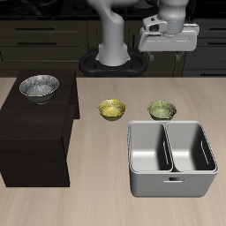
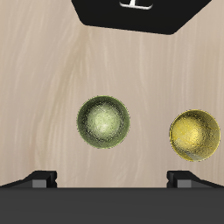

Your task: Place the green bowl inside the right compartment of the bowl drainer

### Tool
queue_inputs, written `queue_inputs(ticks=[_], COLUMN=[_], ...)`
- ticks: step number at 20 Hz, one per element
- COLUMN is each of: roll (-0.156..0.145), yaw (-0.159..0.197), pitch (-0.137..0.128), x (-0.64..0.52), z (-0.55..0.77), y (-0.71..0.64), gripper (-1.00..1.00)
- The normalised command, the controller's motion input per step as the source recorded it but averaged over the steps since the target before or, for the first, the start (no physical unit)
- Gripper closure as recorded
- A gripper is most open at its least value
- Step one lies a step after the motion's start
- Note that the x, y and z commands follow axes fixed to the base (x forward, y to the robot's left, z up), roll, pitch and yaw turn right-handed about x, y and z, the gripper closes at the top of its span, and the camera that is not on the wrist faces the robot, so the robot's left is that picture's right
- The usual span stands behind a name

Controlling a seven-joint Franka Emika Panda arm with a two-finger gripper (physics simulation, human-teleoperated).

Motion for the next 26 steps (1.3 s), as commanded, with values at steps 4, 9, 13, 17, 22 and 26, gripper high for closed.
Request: queue_inputs(ticks=[4,9,13,17,22,26], roll=[-0.007,-0.022,0.000,-0.007,0.004,-0.008], yaw=[-0.008,-0.015,-0.001,-0.006,-0.005,-0.012], pitch=[0.006,-0.008,-0.002,0.001,0.018,0.003], x=[0.07,0.04,-0.06,-0.06,-0.05,-0.04], z=[-0.09,-0.21,-0.28,-0.34,-0.28,-0.35], y=[-0.06,-0.05,0.02,-0.04,0.02,0.03], gripper=[-1.00,-1.00,-1.00,-1.00,-1.00,-1.00])
